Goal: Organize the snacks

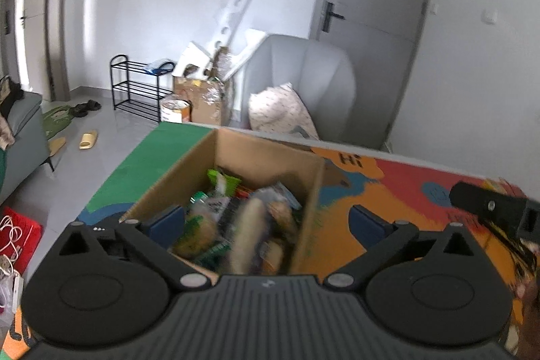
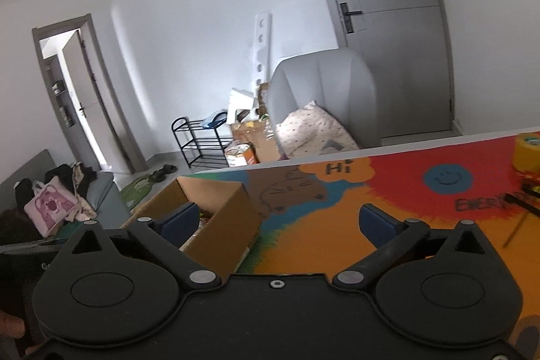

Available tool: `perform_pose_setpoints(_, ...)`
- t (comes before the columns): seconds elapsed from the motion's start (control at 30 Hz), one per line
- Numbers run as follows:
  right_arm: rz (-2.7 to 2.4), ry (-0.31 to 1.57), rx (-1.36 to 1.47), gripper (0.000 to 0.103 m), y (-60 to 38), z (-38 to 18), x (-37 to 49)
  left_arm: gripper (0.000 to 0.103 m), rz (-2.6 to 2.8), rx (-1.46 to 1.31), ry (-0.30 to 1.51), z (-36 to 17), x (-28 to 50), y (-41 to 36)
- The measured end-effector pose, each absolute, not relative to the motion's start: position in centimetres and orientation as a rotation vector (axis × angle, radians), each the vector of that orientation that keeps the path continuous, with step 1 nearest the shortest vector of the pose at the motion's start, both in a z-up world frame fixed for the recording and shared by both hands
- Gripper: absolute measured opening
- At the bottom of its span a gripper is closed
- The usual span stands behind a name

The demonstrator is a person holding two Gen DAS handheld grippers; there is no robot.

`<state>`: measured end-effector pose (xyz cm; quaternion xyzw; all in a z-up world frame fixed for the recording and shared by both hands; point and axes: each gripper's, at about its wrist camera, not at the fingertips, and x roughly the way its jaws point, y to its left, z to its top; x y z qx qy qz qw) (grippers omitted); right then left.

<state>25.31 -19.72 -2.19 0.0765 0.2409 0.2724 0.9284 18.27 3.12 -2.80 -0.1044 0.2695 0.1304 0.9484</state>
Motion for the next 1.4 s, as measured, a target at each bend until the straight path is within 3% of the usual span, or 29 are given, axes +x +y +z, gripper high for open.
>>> perform_pose_setpoints(0.63, 0.469, 0.444, 0.171, 0.103, -24.0, -2.1, 18.6, 0.103, 0.199, -0.103, 0.562, -2.4, 13.0, -0.9)
perform_pose_setpoints(1.4, 0.433, 0.369, 0.055, 0.103, -24.5, 2.6, 10.5, 0.103, 0.116, -0.040, 0.497, 0.7, 5.2, -0.9)
